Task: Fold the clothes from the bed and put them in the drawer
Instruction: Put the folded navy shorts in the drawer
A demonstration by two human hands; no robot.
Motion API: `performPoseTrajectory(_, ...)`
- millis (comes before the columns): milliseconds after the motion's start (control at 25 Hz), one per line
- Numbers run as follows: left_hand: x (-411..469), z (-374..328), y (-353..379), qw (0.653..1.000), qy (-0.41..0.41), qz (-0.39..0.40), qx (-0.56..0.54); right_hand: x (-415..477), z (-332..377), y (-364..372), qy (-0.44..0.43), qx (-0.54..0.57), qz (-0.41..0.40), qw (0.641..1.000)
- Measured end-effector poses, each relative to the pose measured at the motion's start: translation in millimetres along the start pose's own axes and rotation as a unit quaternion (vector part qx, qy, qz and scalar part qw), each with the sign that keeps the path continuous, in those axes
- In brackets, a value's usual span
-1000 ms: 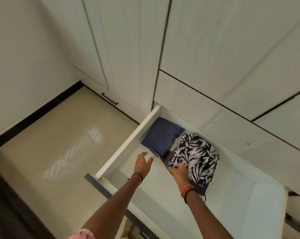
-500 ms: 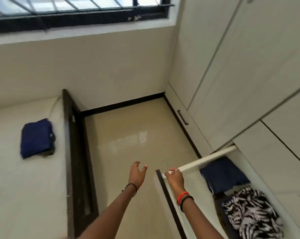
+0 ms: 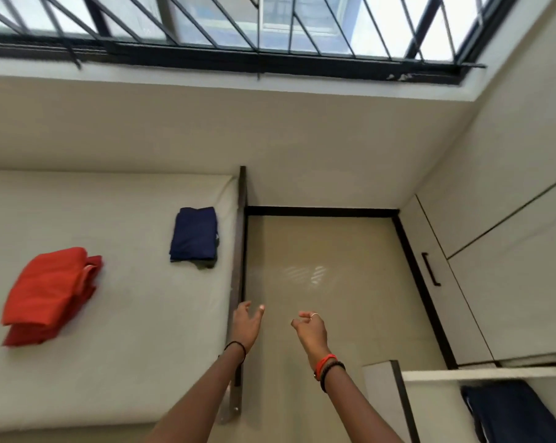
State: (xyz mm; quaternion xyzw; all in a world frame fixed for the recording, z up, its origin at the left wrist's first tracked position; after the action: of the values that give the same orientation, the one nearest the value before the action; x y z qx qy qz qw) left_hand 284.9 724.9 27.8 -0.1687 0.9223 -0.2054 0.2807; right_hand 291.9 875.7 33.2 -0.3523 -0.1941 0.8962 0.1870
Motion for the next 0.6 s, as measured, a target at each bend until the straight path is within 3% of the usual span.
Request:
performPoseTrajectory(320,70.2,21.4,-119.3,0.996,-0.055,-0.056,-0.051,-35.5,74.1,108.0,-0.026,-0.023,0.042,0.999)
performPoseTrajectory(600,122.2,17.2,-176.4,0.982,-0.109,-0.111,-0.109,-21.7,120.0,161.5,-0.06,-0.037,0.057,0.996)
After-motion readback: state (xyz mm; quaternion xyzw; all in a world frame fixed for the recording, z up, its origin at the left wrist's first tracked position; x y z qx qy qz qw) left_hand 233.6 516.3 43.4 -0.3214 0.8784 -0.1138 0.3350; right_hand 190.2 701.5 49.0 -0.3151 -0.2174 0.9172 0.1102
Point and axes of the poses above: each hand's wrist, its own x-axis towards the middle knuckle, its own y-axis out of the palm, z = x × y, the point moved 1 cm from there along x, towards the middle knuckle, and after that the axes turned 11 degrees about -z, right-handed, at the moved point
